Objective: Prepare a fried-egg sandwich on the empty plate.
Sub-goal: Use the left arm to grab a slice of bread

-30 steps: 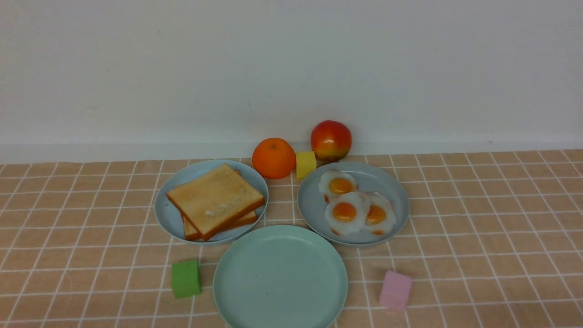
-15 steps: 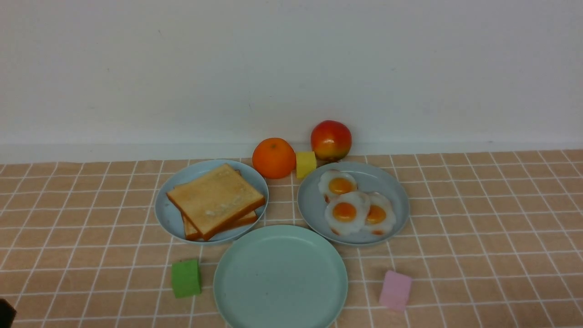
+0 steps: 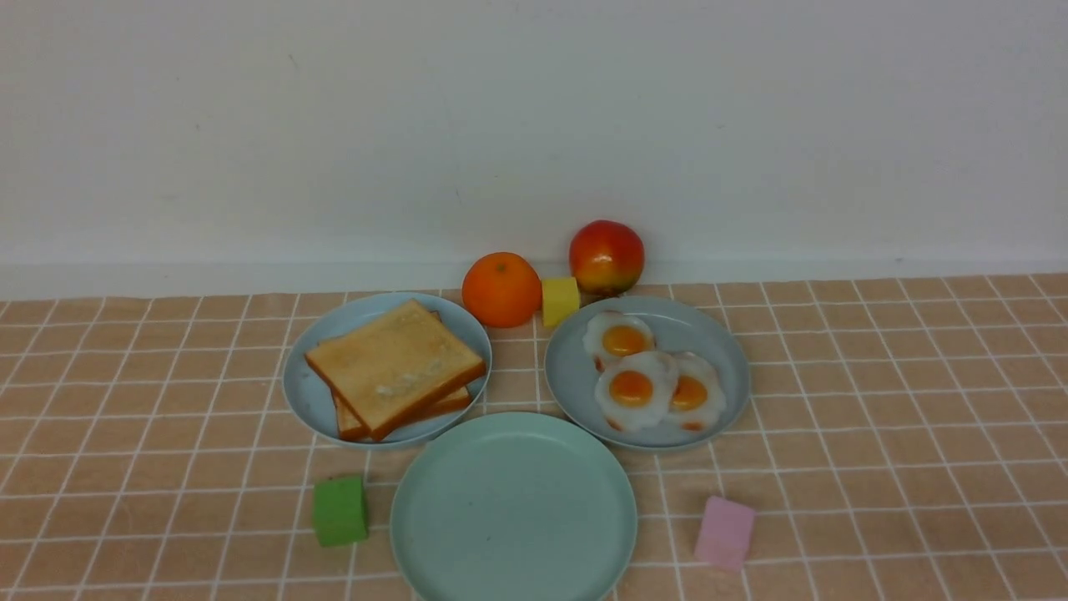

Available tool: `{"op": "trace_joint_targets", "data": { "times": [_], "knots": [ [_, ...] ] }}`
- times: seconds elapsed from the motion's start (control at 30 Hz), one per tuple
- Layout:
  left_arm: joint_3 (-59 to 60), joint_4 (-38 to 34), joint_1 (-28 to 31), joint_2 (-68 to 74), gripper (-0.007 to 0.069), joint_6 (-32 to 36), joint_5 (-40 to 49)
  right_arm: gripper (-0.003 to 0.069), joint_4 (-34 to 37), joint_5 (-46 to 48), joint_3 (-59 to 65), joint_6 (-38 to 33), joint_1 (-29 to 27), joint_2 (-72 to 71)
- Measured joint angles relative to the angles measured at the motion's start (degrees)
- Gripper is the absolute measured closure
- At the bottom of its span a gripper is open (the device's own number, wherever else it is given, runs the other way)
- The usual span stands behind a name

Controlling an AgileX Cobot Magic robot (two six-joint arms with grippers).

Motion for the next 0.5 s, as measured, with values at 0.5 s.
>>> {"op": "trace_joint_targets", "data": {
  "times": [0.5],
  "knots": [
    [-34.71, -1.12, 0.0, 15.28, 0.0386, -13.7, 10.19, 0.0419, -5.01, 20.87, -42.83, 10.6, 0.0, 21.05]
  ]
}}
